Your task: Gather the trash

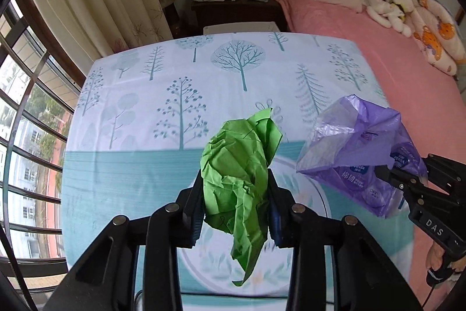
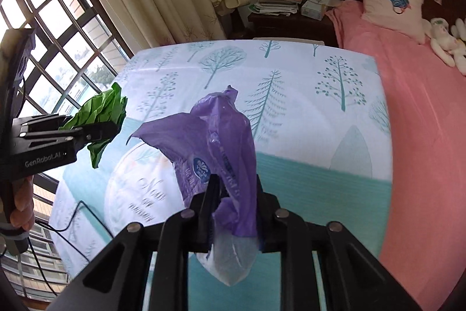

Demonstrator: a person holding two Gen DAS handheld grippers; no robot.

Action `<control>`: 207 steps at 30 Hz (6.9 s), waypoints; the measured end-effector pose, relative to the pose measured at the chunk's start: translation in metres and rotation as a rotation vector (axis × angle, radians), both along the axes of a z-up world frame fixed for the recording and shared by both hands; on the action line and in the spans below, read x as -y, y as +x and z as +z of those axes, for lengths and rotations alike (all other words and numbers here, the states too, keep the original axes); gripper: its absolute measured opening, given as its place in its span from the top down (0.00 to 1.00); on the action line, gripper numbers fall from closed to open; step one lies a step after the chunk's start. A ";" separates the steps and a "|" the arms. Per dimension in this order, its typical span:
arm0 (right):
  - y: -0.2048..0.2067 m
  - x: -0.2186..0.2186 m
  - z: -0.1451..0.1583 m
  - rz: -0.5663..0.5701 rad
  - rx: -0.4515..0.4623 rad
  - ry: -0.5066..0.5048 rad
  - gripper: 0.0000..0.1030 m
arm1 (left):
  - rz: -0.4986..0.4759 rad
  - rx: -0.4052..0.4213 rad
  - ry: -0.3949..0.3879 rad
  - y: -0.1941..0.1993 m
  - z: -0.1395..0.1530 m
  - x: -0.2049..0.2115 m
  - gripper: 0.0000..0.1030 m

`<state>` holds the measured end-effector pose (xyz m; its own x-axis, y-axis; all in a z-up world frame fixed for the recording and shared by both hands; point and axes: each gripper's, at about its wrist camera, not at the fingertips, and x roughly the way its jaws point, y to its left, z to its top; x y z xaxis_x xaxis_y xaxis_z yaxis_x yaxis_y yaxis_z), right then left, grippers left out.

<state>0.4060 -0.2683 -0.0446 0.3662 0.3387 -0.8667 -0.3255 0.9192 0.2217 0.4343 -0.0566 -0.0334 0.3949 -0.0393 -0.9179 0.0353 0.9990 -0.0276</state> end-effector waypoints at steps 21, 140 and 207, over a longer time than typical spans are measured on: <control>-0.289 -0.129 0.059 -0.291 0.010 0.013 0.81 | -0.195 0.114 -0.109 -0.288 0.064 -0.131 0.67; -0.391 -0.110 -0.006 -0.334 -0.088 -0.010 0.31 | 0.007 0.064 -0.056 -0.415 -0.009 -0.099 0.12; -0.383 -0.118 0.097 -0.332 0.126 -0.081 0.31 | 0.059 0.211 -0.011 -0.412 0.086 -0.080 0.12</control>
